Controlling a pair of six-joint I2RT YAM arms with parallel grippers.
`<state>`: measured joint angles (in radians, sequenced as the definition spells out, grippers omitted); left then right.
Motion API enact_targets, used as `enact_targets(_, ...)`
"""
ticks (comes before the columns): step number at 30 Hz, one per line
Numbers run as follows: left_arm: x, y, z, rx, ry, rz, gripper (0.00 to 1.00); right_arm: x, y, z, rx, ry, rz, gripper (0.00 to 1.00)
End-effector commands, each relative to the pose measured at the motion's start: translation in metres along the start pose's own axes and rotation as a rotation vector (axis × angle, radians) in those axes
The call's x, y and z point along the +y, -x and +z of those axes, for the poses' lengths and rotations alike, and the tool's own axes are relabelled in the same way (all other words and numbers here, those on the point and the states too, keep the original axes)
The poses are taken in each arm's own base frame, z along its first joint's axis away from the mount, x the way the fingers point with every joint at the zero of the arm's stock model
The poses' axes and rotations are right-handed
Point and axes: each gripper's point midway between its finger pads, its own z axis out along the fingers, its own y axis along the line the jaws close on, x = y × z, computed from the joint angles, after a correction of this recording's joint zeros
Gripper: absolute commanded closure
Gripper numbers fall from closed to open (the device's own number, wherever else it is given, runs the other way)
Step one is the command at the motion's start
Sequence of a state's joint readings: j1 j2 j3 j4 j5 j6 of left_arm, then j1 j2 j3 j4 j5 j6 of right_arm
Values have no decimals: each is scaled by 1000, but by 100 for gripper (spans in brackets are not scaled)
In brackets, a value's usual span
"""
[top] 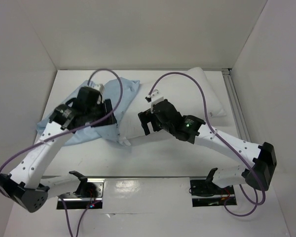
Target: Put the pillow into the pillowcase
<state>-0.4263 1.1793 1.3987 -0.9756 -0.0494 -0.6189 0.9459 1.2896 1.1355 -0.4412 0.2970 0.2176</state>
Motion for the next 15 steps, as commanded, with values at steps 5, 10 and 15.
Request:
enact_targets(5,0,-73,38,51,39,-165,27,-4,3,14,-1,17,-10,0)
enact_targets(10,20,-93,66,79,150,-188,34,-6,-5,20,36,32,-24,0)
enact_targets(15,32,-87,75,31,159,-221,41,1,-11,24,68,75,-58,0)
